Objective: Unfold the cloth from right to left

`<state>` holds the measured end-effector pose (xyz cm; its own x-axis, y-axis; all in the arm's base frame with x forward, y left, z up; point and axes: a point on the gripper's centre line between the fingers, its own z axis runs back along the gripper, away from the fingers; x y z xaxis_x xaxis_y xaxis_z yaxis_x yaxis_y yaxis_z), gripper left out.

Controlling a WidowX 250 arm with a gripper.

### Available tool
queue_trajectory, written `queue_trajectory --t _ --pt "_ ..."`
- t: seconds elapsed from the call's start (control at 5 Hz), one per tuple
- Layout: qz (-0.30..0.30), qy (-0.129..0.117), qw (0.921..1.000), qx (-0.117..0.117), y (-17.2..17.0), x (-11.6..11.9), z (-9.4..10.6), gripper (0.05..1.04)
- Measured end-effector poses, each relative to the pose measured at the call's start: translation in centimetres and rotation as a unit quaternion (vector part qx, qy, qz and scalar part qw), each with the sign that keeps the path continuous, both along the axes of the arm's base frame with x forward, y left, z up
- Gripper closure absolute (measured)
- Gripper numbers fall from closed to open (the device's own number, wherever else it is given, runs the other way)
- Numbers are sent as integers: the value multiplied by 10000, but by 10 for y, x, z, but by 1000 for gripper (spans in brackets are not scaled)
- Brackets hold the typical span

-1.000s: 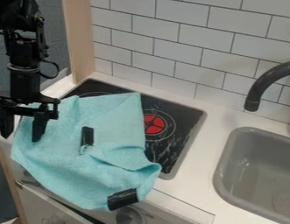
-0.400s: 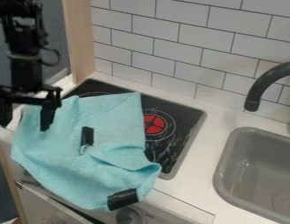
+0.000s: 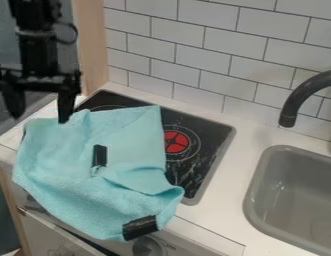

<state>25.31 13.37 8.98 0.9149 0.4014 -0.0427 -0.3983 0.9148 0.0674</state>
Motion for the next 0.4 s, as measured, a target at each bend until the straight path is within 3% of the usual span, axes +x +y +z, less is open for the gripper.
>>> queue_trajectory --t 0.2,0.4 --pt "-293 -250 9992 58 -10 6 14 85" --pt "-359 -259 9990 53 -13 7 14 85"
